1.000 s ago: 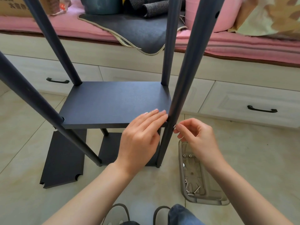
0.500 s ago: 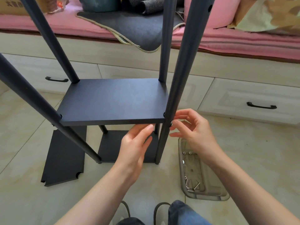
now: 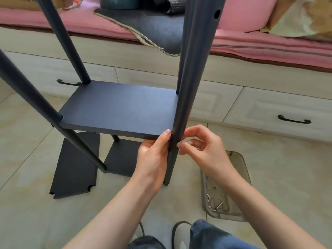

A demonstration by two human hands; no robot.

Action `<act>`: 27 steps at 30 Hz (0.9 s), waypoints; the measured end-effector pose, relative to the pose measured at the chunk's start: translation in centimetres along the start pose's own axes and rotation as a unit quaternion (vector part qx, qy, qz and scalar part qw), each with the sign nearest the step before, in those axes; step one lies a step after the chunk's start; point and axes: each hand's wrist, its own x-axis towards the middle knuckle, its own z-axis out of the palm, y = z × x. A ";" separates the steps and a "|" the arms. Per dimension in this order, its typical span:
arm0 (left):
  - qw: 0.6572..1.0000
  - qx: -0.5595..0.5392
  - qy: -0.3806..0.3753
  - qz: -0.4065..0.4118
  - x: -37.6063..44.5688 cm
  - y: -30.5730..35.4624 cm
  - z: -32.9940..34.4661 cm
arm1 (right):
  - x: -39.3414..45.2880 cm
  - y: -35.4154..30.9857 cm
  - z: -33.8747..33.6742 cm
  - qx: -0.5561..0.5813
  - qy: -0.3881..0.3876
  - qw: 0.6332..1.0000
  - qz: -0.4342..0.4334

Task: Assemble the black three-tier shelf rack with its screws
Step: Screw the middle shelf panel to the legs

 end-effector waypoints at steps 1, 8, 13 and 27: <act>1.000 0.003 -0.011 -0.001 0.0 0.1 -0.1 | 0.0 -0.1 0.0 -0.005 0.001 1.000 -0.001; 0.996 0.031 -0.084 -0.014 0.1 0.6 -1.4 | -0.3 -0.4 0.1 -0.040 0.005 0.999 -0.017; 0.992 0.047 -0.113 -0.020 0.3 1.4 -1.8 | -0.5 -1.0 0.2 -0.045 0.003 0.998 -0.037; 0.976 0.118 -0.183 -0.024 -0.8 4.0 -1.5 | -1.9 -3.1 1.4 -0.083 0.028 0.995 -0.045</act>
